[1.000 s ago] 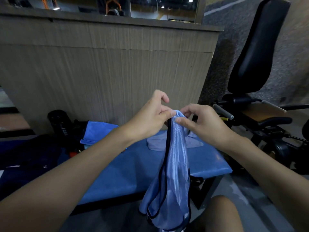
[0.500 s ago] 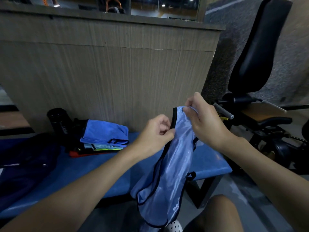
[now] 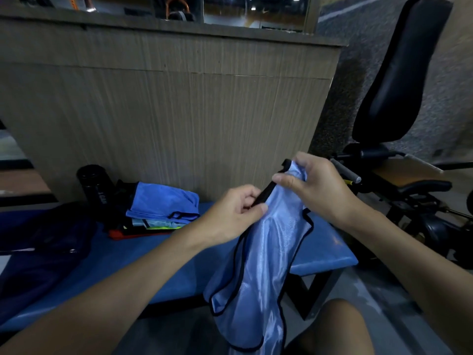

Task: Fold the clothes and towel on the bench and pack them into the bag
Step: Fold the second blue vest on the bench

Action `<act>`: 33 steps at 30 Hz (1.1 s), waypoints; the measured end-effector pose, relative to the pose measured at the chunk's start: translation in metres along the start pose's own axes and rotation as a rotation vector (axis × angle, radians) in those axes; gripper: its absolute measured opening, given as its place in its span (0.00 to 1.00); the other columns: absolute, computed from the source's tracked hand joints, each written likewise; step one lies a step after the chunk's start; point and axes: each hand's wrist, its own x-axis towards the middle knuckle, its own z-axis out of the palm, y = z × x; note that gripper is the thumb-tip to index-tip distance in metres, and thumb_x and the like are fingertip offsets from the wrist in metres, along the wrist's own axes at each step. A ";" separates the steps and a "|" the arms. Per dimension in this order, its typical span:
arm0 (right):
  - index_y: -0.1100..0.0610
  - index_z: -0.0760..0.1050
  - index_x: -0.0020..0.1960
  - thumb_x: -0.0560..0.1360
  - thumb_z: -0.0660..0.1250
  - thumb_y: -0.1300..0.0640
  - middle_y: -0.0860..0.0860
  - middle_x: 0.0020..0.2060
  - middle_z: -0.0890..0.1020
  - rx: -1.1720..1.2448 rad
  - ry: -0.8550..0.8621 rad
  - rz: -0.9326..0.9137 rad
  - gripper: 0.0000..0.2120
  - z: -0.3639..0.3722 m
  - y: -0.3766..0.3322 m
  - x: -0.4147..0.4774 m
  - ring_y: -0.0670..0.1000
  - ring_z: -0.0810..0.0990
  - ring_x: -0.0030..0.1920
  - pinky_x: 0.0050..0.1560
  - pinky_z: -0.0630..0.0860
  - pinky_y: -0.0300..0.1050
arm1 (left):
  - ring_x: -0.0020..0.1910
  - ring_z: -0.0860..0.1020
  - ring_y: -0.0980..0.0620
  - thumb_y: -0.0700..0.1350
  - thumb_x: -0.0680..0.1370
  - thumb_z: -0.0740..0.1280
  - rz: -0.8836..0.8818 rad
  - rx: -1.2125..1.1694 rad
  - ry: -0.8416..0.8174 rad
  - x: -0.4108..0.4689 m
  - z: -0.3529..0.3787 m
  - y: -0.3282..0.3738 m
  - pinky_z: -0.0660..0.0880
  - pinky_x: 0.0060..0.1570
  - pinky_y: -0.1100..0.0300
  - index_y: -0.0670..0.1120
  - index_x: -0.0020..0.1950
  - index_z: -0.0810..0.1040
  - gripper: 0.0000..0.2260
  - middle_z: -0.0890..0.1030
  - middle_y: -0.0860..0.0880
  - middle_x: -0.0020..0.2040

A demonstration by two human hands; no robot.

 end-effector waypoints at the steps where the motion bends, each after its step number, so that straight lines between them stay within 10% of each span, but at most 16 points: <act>1: 0.65 0.65 0.38 0.75 0.71 0.50 0.56 0.32 0.67 -0.011 0.021 -0.003 0.22 -0.002 0.000 0.002 0.49 0.65 0.33 0.35 0.68 0.55 | 0.44 0.83 0.49 0.38 0.80 0.67 -0.008 0.005 -0.011 -0.003 0.001 -0.005 0.79 0.48 0.53 0.43 0.52 0.78 0.03 0.84 0.43 0.46; 8: 0.64 0.65 0.41 0.78 0.68 0.54 0.56 0.33 0.67 -0.018 0.157 0.038 0.17 -0.014 0.004 0.001 0.50 0.65 0.34 0.35 0.67 0.52 | 0.32 0.69 0.59 0.35 0.78 0.67 -0.128 0.174 0.008 -0.012 -0.006 -0.027 0.65 0.35 0.60 0.47 0.34 0.74 0.14 0.74 0.56 0.30; 14: 0.57 0.67 0.43 0.79 0.67 0.55 0.51 0.32 0.69 0.038 0.247 0.079 0.12 -0.021 0.010 0.001 0.47 0.66 0.32 0.33 0.65 0.45 | 0.37 0.72 0.55 0.42 0.72 0.65 -0.135 0.306 0.070 -0.018 -0.027 -0.051 0.70 0.38 0.54 0.36 0.40 0.78 0.09 0.76 0.47 0.34; 18: 0.58 0.67 0.43 0.79 0.67 0.55 0.54 0.33 0.71 0.038 0.242 0.075 0.11 -0.022 0.010 0.003 0.48 0.68 0.33 0.34 0.67 0.47 | 0.38 0.79 0.55 0.36 0.74 0.66 -0.150 0.339 0.184 -0.022 -0.037 -0.056 0.78 0.45 0.50 0.48 0.41 0.83 0.10 0.84 0.45 0.38; 22: 0.65 0.68 0.40 0.78 0.68 0.52 0.56 0.32 0.69 0.023 0.085 0.081 0.18 -0.013 0.014 0.004 0.50 0.67 0.34 0.35 0.68 0.51 | 0.40 0.80 0.58 0.35 0.80 0.63 -0.131 0.374 0.161 -0.017 -0.042 -0.036 0.75 0.45 0.63 0.45 0.56 0.83 0.11 0.85 0.49 0.43; 28: 0.65 0.81 0.48 0.65 0.78 0.48 0.59 0.39 0.84 0.168 -0.282 0.109 0.22 0.017 -0.010 -0.010 0.47 0.81 0.42 0.44 0.77 0.46 | 0.37 0.79 0.47 0.34 0.79 0.62 -0.003 0.308 0.029 -0.003 -0.037 0.010 0.75 0.40 0.53 0.47 0.47 0.82 0.11 0.85 0.41 0.42; 33: 0.59 0.73 0.31 0.73 0.72 0.60 0.53 0.26 0.73 0.049 -0.372 0.114 0.14 0.031 0.002 -0.008 0.44 0.69 0.30 0.32 0.66 0.45 | 0.35 0.75 0.55 0.35 0.79 0.64 -0.014 0.268 0.044 -0.004 -0.034 0.013 0.72 0.38 0.58 0.47 0.46 0.82 0.10 0.84 0.42 0.41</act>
